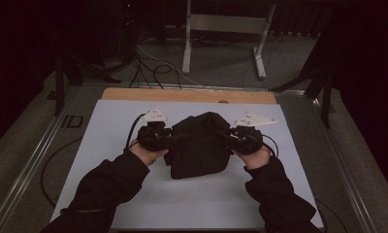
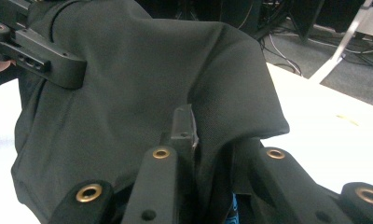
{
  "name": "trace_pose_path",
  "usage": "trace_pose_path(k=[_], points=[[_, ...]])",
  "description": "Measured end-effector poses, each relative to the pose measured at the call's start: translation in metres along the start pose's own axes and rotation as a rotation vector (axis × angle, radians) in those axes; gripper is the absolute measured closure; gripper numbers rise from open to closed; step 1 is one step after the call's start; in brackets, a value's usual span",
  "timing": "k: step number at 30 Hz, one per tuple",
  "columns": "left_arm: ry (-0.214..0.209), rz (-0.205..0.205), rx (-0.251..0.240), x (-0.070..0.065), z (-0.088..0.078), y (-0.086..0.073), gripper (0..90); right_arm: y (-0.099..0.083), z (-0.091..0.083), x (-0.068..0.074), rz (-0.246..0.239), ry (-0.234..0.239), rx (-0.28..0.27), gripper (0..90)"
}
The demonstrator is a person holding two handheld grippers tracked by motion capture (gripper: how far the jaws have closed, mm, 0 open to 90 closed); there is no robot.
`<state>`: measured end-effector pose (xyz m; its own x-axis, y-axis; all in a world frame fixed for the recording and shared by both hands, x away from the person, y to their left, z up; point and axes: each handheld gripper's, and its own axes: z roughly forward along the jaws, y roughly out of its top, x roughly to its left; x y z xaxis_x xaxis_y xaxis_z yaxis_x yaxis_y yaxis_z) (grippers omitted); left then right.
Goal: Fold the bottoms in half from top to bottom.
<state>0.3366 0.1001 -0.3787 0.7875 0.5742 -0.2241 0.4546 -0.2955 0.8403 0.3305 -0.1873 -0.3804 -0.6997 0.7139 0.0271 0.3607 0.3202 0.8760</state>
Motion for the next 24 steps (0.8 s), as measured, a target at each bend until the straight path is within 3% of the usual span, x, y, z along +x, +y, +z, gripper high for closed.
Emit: trace_pose_path(k=[14, 24], points=[[0.037, -0.052, -0.006, 0.032, 0.002, 0.002, 71.4, 0.016, 0.031, -0.008, 0.011, -0.007, 0.017, 76.7], [0.03, -0.07, 0.026, 0.048, 0.011, -0.006, 71.3, 0.009, 0.053, -0.013, 0.027, -0.012, 0.052, 76.6]])
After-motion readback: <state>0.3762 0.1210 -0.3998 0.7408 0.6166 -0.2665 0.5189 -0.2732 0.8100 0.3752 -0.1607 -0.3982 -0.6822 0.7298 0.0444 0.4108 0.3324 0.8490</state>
